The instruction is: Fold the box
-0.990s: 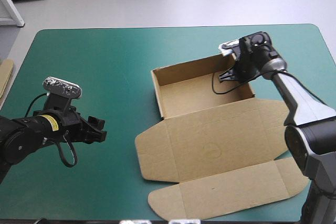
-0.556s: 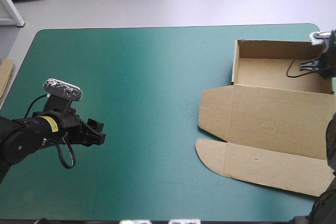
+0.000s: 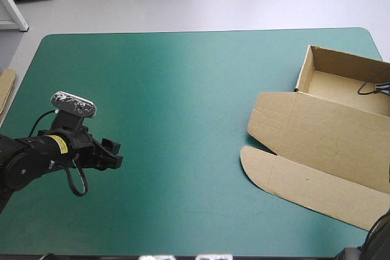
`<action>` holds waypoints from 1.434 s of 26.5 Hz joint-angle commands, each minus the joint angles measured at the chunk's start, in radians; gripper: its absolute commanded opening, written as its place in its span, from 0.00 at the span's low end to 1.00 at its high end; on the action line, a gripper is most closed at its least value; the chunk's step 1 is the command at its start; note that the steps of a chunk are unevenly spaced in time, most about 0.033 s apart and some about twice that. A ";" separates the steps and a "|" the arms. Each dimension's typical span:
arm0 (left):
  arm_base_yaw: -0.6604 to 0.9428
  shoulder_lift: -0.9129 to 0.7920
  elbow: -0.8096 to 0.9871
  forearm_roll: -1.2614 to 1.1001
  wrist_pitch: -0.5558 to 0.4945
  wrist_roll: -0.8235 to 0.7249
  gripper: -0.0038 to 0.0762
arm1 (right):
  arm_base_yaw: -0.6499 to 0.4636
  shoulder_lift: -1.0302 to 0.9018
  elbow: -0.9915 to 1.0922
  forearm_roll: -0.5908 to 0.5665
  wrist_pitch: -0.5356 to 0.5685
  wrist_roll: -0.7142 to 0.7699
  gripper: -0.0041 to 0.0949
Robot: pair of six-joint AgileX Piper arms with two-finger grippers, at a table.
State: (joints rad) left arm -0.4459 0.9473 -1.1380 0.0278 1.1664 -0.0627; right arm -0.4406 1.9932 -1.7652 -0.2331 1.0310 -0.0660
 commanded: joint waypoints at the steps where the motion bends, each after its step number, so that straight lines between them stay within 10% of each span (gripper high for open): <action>1: -0.006 -0.011 -0.022 -0.002 -0.040 0.003 0.65 | -0.008 -0.066 -0.038 -0.064 -0.040 0.025 0.53; 4: -0.006 -0.011 -0.022 -0.002 -0.040 0.003 0.65 | -0.008 -0.105 -0.075 -0.004 -0.040 0.049 0.71; 10: -0.006 -0.011 -0.022 0.053 -0.056 0.003 0.65 | 0.057 -0.290 -0.112 0.304 0.093 -0.067 0.63; 26: -0.006 -0.116 -0.017 0.227 -0.150 -0.040 0.65 | 0.543 -0.923 0.332 0.321 -0.077 -0.084 0.53; 38: -0.006 -0.449 0.295 0.236 -0.281 -0.089 0.65 | 0.598 -1.439 0.802 0.332 -0.130 -0.141 0.53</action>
State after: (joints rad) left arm -0.4459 0.5703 -0.8815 0.2474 0.9975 -0.1289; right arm 0.1540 0.6663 -1.0304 0.0899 0.9871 -0.1647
